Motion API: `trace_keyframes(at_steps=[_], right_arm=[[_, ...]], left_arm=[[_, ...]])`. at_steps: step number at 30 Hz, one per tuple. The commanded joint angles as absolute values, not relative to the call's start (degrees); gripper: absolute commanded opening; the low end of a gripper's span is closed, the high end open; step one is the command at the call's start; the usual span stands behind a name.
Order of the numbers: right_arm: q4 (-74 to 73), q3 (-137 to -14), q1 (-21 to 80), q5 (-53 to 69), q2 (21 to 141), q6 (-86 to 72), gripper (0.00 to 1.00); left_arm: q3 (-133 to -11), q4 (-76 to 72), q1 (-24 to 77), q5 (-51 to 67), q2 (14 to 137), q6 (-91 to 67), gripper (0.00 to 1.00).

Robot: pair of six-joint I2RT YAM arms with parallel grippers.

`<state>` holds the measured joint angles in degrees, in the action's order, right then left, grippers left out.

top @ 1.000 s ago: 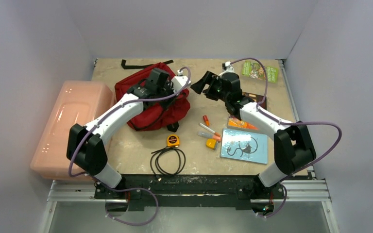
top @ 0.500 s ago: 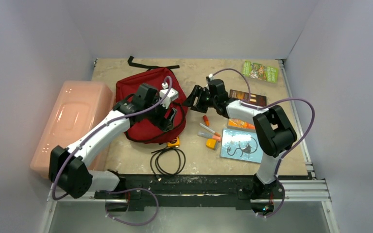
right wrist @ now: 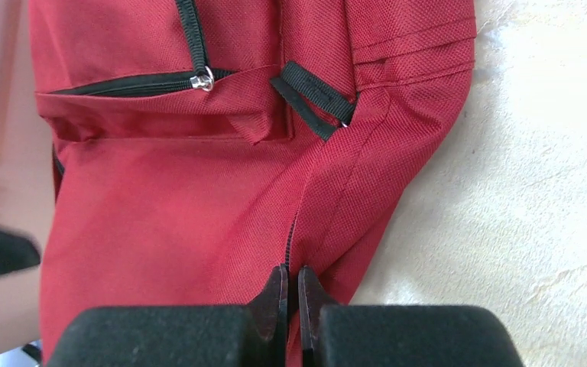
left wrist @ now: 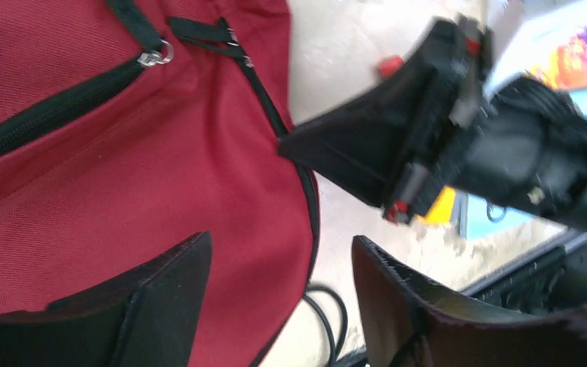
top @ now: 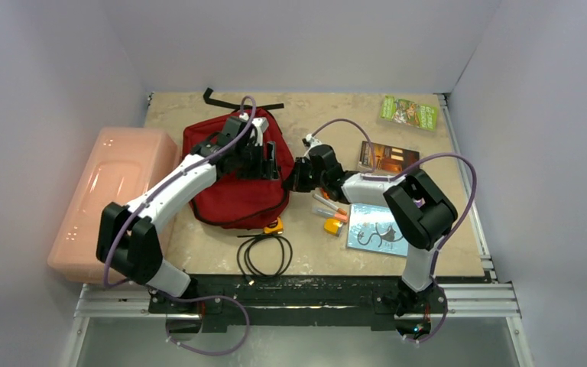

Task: Pack the student bag
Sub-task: Unzip the student bag at the center of the board.

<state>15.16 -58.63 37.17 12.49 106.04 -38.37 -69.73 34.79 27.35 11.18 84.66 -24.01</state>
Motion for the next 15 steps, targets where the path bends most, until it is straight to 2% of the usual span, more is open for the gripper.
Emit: trace_keyframes(at_steps=[1, 2, 4, 7, 10, 15], right_arm=[[23.6, -55.4, 37.0, 10.8, 107.5, -34.6, 0.0], [25.7, -54.2, 37.0, 11.0, 107.0, -34.9, 0.0], [28.5, -52.6, 37.0, 10.7, 105.9, -35.7, 0.0], [30.8, -51.3, 37.0, 11.2, 105.6, -35.4, 0.0], [33.4, -49.9, 37.0, 11.9, 105.6, -35.3, 0.0], [31.3, -49.8, 37.0, 10.6, 104.2, -33.0, 0.0]], left_arm=[[-73.2, 30.3, 26.1, 2.8, 88.9, -32.3, 0.73], [-73.3, 28.8, 25.8, 1.5, 90.2, -33.7, 0.78], [-76.0, 29.7, 24.4, 1.7, 94.2, -38.0, 0.79], [-79.9, 34.3, 23.1, -2.8, 99.7, -45.0, 0.78], [-82.2, 35.1, 22.4, -5.6, 103.9, -49.1, 0.74], [-88.6, 40.5, 22.0, -11.6, 110.6, -49.1, 0.73]])
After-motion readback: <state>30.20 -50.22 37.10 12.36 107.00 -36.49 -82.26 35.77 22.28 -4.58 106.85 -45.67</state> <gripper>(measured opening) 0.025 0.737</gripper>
